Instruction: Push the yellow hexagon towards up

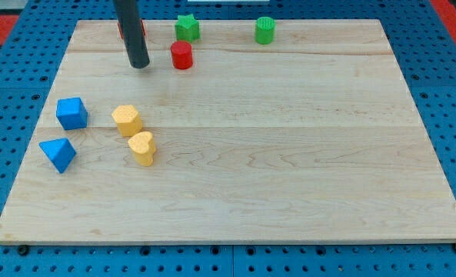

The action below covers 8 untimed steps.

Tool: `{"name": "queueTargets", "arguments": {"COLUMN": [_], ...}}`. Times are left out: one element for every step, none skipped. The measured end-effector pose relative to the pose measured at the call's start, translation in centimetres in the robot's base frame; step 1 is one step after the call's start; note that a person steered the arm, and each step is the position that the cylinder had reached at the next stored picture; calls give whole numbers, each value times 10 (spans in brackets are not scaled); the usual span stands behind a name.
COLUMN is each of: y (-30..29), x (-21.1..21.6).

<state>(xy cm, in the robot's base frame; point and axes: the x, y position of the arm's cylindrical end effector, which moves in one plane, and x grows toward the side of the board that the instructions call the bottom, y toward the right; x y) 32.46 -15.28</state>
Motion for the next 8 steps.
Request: {"name": "queueTargets", "arguments": {"y": [-7,-41,-65,-62,1,47,47,47], "x": [48,67,91,136,145,137,115,141]}}
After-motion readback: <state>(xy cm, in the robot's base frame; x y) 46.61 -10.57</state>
